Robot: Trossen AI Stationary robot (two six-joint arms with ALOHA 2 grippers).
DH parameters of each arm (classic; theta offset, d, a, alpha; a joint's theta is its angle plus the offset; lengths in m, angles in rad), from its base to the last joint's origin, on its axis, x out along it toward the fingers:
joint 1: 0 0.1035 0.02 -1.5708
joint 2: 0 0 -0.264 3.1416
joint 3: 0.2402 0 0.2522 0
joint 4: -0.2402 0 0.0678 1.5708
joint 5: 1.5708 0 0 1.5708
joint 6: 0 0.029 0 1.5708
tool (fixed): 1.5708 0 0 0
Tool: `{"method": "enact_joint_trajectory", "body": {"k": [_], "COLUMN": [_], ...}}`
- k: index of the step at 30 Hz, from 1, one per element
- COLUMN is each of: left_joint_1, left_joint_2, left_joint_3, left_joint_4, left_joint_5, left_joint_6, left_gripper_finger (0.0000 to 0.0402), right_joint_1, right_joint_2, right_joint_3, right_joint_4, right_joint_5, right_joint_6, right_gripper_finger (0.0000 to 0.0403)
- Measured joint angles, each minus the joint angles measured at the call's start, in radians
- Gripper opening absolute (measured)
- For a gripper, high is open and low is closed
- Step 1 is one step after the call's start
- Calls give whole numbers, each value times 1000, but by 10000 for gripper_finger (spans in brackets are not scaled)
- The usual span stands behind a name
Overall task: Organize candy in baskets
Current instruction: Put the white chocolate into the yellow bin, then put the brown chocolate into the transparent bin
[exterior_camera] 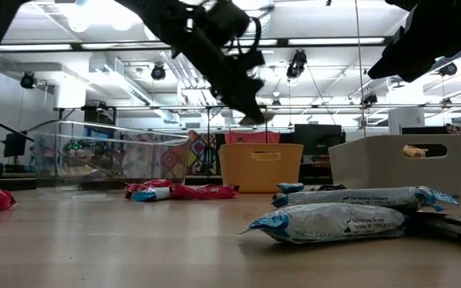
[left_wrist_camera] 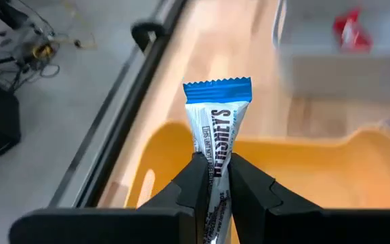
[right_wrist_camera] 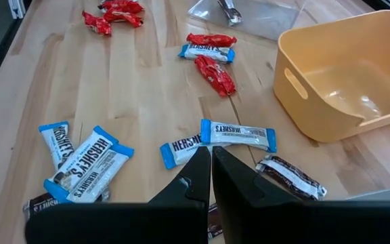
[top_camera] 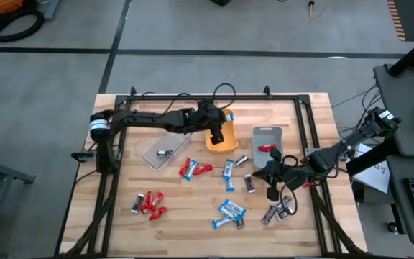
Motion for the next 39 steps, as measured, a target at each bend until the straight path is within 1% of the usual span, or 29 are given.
{"method": "enact_joint_trajectory", "body": {"k": [3, 6, 18, 31, 33, 37, 39], "left_joint_1": [2, 3, 5, 4, 3, -13, -32], "left_joint_2": [38, 60, 78, 77, 73, 56, 36], "left_joint_3": [42, 67, 81, 81, 82, 125, 135], "left_joint_4": [-84, -115, -119, -127, -143, -270, -304], "left_joint_5": [-1, -6, -22, -26, -27, -26, -27], "left_joint_6": [27, 29, 29, 28, 28, -12, -46], "left_gripper_finger": [36, 36, 39, 100, 105, 107, 103], "right_joint_1": [0, 0, 0, 0, 0, 0, 0], "right_joint_2": [0, 0, 0, 0, 0, -1, -1], "right_joint_3": [-4, -8, -18, -18, -18, -18, -18], "right_joint_4": [0, 0, 2, 6, 7, 14, 25], "right_joint_5": [0, 0, 0, 0, 0, -4, -33], "right_joint_6": [0, 5, 23, 63, 90, 210, 273], "right_gripper_finger": [9, 9, 9, 9, 9, 9, 9]}}
